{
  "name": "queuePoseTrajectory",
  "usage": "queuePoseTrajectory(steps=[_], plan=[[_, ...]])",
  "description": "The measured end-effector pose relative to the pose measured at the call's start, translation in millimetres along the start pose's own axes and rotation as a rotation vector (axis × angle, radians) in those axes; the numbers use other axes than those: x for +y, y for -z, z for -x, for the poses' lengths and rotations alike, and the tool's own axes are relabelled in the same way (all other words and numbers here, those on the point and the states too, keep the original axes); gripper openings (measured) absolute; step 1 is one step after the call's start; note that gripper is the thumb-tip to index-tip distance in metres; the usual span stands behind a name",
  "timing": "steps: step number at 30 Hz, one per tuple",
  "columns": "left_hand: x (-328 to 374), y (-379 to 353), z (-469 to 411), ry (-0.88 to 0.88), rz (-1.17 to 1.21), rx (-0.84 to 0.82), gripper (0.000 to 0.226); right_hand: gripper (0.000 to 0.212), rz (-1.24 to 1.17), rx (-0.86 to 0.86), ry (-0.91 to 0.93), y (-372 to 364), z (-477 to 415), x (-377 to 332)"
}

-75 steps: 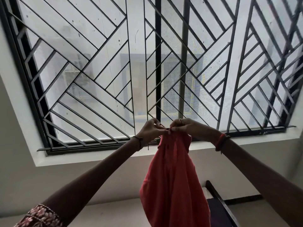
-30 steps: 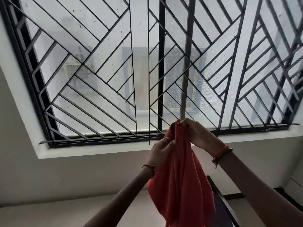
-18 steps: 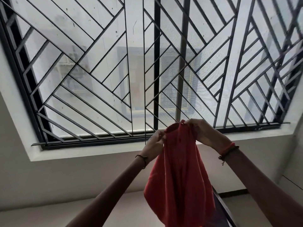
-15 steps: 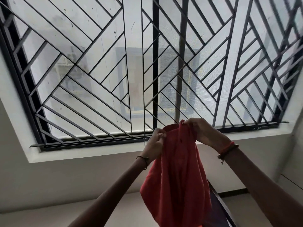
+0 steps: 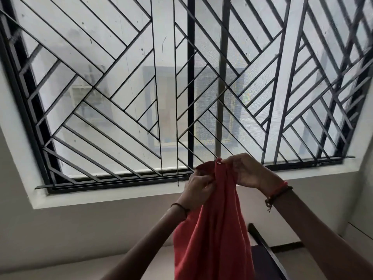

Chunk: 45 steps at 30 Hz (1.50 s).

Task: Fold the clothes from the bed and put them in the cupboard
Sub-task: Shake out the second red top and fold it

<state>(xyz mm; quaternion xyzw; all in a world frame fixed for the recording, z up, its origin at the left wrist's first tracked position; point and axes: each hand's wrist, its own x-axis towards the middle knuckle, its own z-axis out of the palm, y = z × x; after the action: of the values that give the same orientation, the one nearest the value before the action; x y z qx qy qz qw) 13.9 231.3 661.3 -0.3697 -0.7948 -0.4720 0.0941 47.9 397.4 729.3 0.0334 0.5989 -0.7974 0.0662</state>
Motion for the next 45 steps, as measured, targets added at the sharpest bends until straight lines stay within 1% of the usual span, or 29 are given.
queuePoseTrajectory(steps=[3,6,7,8,10,11,12,13,15,16,18,19,21,22,23,24,26,27,29,31,33,35,37,40,41,44,45], plan=[[-2,0,1,-0.028,0.084,-0.062,0.058,0.015,0.019,-0.009,-0.036,-2,-1,4],[-2,3,6,0.041,0.147,-0.084,0.060,0.015,0.049,-0.010,-0.055,-3,-2,6],[-2,4,8,0.075,0.145,-0.070,0.054,0.015,0.064,-0.009,-0.053,-3,-3,6],[-3,5,9,0.120,0.125,-0.050,0.041,0.015,0.080,-0.003,-0.048,-2,-3,5],[-5,9,12,0.183,-0.002,-0.005,0.018,0.016,0.116,0.013,-0.034,1,-3,4],[-6,11,12,0.189,-0.082,0.007,0.013,0.018,0.137,0.021,-0.029,2,-3,4],[-7,12,13,0.184,-0.117,0.013,0.012,0.019,0.158,0.033,-0.030,4,-4,5],[-7,13,13,0.170,-0.091,0.006,0.011,0.018,0.197,0.045,-0.028,5,-5,7],[-4,15,15,0.163,0.101,-0.052,0.006,0.014,0.341,0.093,-0.003,3,-7,11],[-2,14,17,0.198,0.226,-0.090,0.004,0.015,0.427,0.131,0.026,0,-7,13],[1,10,22,0.337,0.474,-0.136,0.003,0.019,0.577,0.212,0.117,-5,-12,23],[3,7,24,0.406,0.583,-0.139,0.004,0.018,0.634,0.254,0.178,-7,-15,30],[2,-1,27,0.510,0.760,-0.117,0.003,0.008,0.835,0.395,0.305,-6,-26,50],[0,-5,28,0.552,0.837,-0.099,0.002,0.008,0.938,0.487,0.349,-7,-30,60],[-1,-9,28,0.591,0.908,-0.077,0.002,0.015,0.980,0.565,0.379,-10,-28,68],[-3,-12,29,0.626,0.973,-0.050,0.003,0.021,0.948,0.605,0.402,-14,-24,75],[-8,-18,30,0.667,1.074,0.018,0.004,0.027,0.788,0.624,0.450,-25,-8,87],[-10,-19,31,0.680,1.100,0.052,0.004,0.029,0.756,0.633,0.484,-30,-1,94],[-14,-20,31,0.708,1.118,0.114,0.006,0.028,0.806,0.651,0.573,-33,9,109],[-17,-19,32,0.722,1.125,0.155,0.006,0.021,0.924,0.675,0.633,-32,9,121],[-18,-18,33,0.715,1.140,0.166,0.004,0.017,0.983,0.685,0.682,-31,7,126],[-20,-19,35,0.704,1.155,0.171,0.006,0.016,0.991,0.682,0.697,-33,7,126],[-22,-19,37,0.698,1.159,0.176,0.006,0.017,0.972,0.673,0.655,-34,5,125],[-28,-19,40,0.684,1.133,0.194,0.006,0.011,0.856,0.612,0.443,-34,-2,120],[-29,-19,41,0.674,1.115,0.204,0.006,0.006,0.753,0.554,0.359,-32,-4,117],[-33,-16,47,0.632,1.024,0.209,0.007,0.013,0.306,0.336,0.193,-26,-2,110],[-34,-14,49,0.608,0.981,0.201,0.008,0.014,0.212,0.286,0.159,-24,-1,108]])
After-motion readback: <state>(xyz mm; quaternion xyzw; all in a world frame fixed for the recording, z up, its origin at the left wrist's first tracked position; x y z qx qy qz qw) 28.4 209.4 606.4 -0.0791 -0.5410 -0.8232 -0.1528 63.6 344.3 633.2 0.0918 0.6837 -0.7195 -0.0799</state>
